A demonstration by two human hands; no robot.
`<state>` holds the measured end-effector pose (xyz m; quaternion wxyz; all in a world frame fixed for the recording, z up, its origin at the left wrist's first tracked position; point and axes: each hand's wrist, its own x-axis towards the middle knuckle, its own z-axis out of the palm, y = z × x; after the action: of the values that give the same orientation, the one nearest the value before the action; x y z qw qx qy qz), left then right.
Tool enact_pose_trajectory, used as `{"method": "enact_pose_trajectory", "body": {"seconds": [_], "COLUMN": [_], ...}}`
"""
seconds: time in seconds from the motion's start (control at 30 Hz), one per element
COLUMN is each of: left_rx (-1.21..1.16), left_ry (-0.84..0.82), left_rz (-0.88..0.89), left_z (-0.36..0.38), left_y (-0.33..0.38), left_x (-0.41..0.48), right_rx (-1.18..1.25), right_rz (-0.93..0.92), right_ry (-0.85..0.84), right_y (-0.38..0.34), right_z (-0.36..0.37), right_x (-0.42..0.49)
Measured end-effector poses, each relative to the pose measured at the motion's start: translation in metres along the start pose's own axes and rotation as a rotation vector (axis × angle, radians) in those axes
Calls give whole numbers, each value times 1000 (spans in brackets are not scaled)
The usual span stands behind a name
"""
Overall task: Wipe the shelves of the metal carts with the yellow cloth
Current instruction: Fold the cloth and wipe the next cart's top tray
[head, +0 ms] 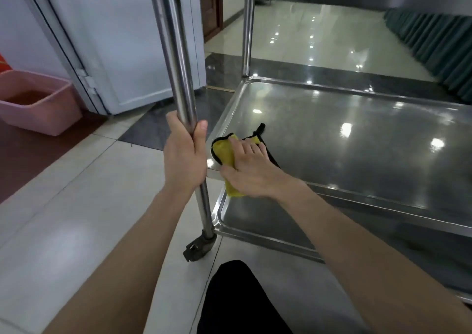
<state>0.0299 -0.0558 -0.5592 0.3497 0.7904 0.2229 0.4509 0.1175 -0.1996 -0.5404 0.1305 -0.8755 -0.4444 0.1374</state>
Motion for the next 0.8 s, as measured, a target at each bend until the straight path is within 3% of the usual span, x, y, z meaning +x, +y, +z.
{"method": "enact_pose_trajectory", "body": {"seconds": [0.1, 0.17, 0.3, 0.37, 0.57, 0.8], "left_rx": [89, 100, 72, 66, 83, 100], "left_ry": [-56, -67, -77, -81, -75, -7], "left_rz": [33, 42, -5, 6, 44, 47], "left_z": [-12, -16, -18, -20, -21, -14], "left_y": [-1, 1, 1, 0, 1, 2], "left_x": [2, 3, 3, 4, 4, 0], "right_rx": [24, -40, -428, -475, -365, -340], "right_rz": [-37, -83, -208, -205, -91, -166], "right_ry": [-175, -197, 225, 380, 507, 536], "right_y": [10, 27, 34, 18, -16, 6], "right_z": [-21, -25, 14, 32, 38, 36], "right_x": [-13, -28, -35, -19, 1, -14]}}
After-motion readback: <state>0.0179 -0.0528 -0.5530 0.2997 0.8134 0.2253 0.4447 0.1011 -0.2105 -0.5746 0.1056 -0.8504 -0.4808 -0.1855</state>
